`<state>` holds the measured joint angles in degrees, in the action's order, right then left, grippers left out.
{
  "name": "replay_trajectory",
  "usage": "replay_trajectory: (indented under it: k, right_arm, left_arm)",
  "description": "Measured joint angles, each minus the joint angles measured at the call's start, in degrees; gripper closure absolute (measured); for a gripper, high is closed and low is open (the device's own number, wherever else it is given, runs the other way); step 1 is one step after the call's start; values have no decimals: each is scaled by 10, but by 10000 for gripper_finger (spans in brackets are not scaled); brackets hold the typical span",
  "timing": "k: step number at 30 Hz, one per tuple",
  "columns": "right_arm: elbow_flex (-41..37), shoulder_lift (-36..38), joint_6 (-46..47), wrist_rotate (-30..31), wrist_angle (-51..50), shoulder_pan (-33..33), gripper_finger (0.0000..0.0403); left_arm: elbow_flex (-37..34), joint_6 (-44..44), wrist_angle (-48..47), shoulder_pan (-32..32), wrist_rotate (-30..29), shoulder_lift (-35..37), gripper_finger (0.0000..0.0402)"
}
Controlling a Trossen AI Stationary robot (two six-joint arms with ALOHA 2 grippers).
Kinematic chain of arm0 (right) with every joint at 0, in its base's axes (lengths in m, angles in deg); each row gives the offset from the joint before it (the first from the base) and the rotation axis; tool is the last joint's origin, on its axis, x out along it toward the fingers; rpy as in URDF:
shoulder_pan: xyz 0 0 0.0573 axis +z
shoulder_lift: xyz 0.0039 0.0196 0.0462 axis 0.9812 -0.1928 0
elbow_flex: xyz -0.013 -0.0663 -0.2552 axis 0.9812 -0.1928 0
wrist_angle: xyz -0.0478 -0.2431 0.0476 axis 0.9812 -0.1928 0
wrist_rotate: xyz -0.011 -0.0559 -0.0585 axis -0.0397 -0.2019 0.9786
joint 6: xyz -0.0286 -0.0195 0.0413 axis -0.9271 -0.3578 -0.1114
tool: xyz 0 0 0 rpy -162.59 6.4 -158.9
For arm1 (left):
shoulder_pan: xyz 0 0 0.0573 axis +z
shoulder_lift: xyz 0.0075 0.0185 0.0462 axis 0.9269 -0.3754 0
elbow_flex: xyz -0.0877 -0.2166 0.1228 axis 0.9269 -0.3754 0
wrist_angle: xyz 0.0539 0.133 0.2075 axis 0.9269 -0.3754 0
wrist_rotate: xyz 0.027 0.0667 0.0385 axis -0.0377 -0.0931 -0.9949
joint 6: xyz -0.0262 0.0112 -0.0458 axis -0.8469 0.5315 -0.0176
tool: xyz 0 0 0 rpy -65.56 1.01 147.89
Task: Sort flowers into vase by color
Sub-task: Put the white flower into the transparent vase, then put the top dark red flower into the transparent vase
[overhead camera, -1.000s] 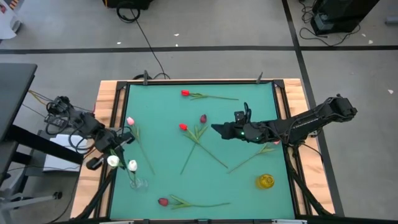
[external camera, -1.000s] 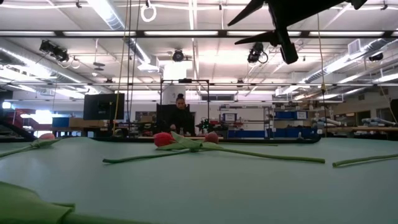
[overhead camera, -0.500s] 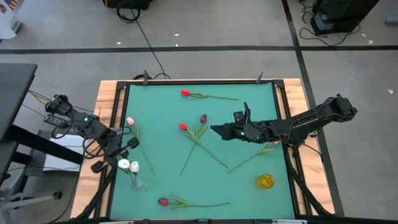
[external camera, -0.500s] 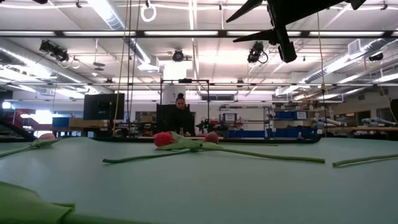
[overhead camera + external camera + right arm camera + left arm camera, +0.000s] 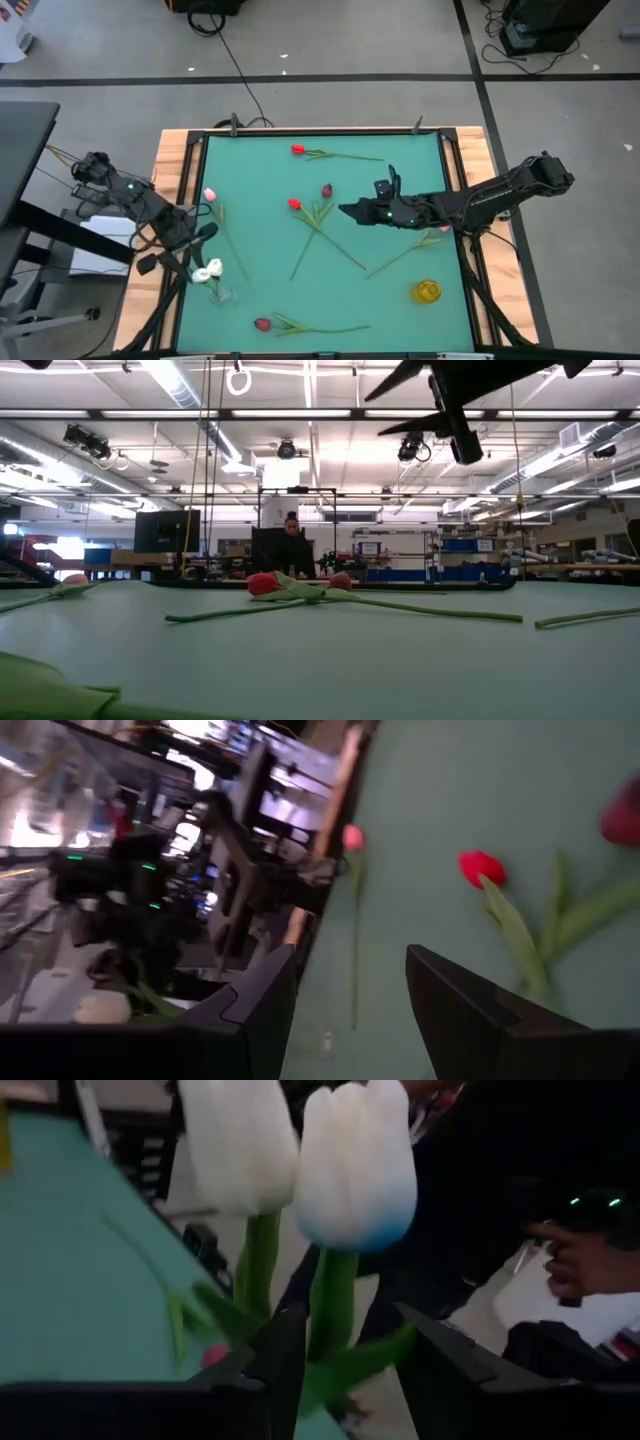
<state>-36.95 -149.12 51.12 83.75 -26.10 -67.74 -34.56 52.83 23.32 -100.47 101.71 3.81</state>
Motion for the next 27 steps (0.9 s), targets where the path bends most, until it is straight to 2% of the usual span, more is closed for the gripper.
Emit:
replay_trajectory:
  k: [3, 6, 12, 14, 22, 27]
  right_arm:
    - [0, 0, 29, -27, -45, -8, 203]
    - [0, 0, 63, -39, -84, -9, 203]
    - [0, 0, 75, -38, -119, -9, 203]
    - [0, 0, 77, -35, -124, -11, 203]
    - [0, 0, 104, -40, -151, -37, 204]
    - [0, 0, 95, -94, -210, -70, 204]
  left_arm:
    - [46, 0, -83, 0, -26, -6, 249]
    - [93, -3, -159, 0, -82, -9, 248]
    - [181, -67, -313, 5, -269, -8, 248]
    - [197, -109, -364, 9, -313, -8, 249]
    - [202, -307, -511, 27, -397, -24, 273]
    - [202, -378, -533, 40, -448, -46, 276]
